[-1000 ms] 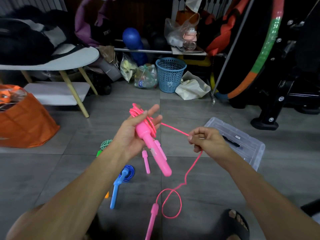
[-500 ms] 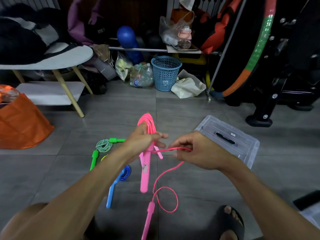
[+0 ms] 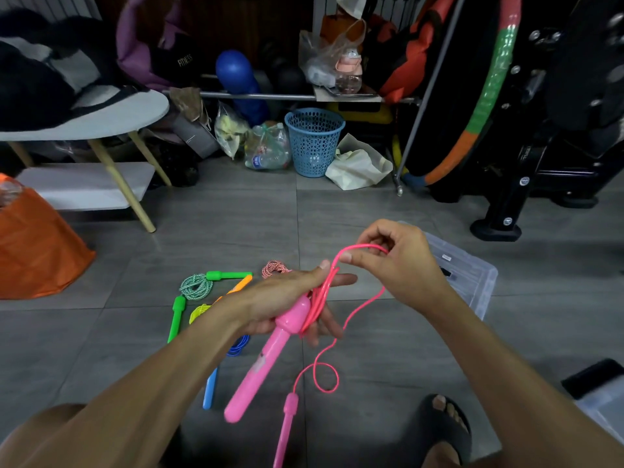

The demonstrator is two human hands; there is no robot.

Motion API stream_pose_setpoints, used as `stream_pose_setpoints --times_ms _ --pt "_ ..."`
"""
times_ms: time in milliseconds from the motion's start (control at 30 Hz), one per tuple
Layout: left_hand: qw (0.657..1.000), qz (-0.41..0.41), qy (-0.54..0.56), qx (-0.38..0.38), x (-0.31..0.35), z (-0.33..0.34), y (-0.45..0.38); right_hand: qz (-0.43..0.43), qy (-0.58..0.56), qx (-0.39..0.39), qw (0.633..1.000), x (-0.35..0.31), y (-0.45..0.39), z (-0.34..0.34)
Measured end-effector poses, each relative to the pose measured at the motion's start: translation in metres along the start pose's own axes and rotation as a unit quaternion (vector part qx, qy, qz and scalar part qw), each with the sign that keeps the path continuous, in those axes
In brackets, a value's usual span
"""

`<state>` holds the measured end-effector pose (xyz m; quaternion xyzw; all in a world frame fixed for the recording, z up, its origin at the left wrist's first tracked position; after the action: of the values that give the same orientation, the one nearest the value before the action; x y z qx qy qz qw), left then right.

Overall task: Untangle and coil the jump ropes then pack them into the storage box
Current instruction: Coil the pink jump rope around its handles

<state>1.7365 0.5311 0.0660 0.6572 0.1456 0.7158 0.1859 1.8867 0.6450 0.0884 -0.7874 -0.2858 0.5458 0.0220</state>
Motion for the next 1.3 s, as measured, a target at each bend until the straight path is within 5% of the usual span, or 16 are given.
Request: stream_pose_setpoints --times_ms 300,433,600,667,867,1200,1300 --pt "0.978 0.083 0.177 -0.075 0.004 -0.012 0.007 0.089 -0.036 -0.084 0.992 0.020 -0.012 0.007" --pt "0.937 0.148 0.316 0.017 0.009 -0.026 0.008 0.174 0.048 -0.158 0.971 0.043 -0.010 0.009" --pt "0.873 0.184 0.450 0.048 0.017 -0.045 0.016 0.301 -0.170 -0.056 0.937 0.049 -0.021 0.008" --pt "0.861 0.183 0.471 0.057 0.018 -0.046 0.018 0.286 -0.167 -0.037 0.943 0.046 -0.021 0.009" --pt "0.862 0.153 0.464 0.137 0.017 -0.042 0.014 0.151 0.135 -0.089 0.975 0.045 -0.009 0.028" --pt "0.875 0.159 0.389 0.240 0.014 -0.031 -0.006 0.106 0.017 -0.304 0.947 0.004 0.029 0.051" --pt "0.874 0.157 0.386 0.248 0.010 -0.035 -0.012 0.111 0.076 -0.381 0.915 0.002 0.029 0.041"
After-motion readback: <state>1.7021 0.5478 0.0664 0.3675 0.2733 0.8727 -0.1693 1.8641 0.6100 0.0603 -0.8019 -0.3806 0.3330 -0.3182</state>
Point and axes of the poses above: each hand's wrist, its own y-axis away from the middle knuckle, its own z-axis out of the palm, x = y × z, the point moved 1 cm from there along -y, towards the middle knuckle, and after that the axes turned 11 degrees about x, right-handed, at the moved point
